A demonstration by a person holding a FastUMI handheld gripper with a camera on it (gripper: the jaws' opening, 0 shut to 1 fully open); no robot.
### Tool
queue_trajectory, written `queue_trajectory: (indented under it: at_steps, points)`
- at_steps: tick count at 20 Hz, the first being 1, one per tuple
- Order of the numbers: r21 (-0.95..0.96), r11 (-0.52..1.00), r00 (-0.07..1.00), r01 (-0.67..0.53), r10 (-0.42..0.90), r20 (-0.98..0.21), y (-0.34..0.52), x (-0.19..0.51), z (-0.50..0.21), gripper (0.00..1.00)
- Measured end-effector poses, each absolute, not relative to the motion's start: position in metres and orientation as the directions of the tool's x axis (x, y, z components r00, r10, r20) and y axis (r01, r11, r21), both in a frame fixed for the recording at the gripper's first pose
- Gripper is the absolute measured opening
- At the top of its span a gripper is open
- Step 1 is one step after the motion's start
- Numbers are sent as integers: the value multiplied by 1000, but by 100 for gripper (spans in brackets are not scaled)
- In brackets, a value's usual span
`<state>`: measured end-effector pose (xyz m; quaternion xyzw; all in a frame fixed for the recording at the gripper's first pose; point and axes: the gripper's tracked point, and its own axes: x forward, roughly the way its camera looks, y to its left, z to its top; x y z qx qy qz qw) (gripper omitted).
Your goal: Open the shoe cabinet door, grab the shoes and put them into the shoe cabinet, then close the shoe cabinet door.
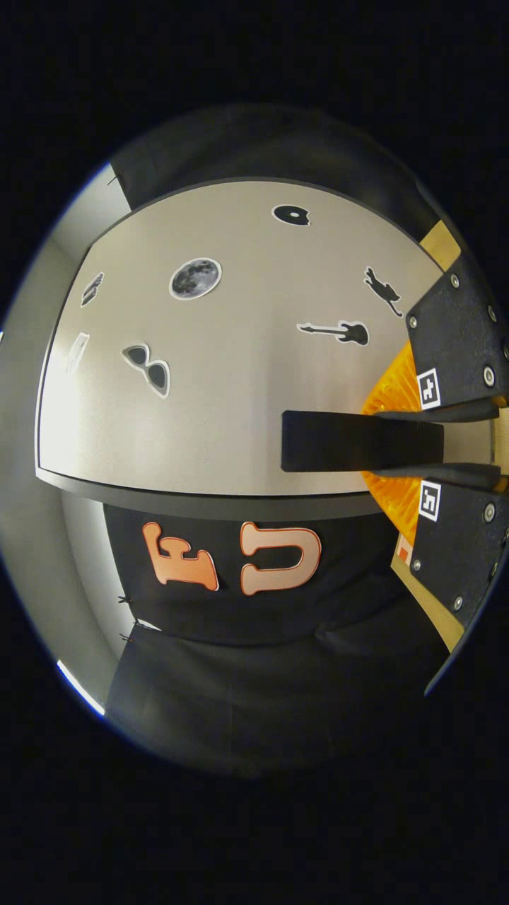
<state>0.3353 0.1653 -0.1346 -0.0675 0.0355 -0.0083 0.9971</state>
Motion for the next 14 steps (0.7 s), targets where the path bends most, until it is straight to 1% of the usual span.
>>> queue_trajectory:
  at_steps: [5,10,14]
  points:
    - [-164,985,996,62,-71,-53,162,326,-132,16]
    - [-197,971,990,137,-142,-9,154,300,-125,16]
    - [-211,964,987,160,-163,1,150,278,-117,16]
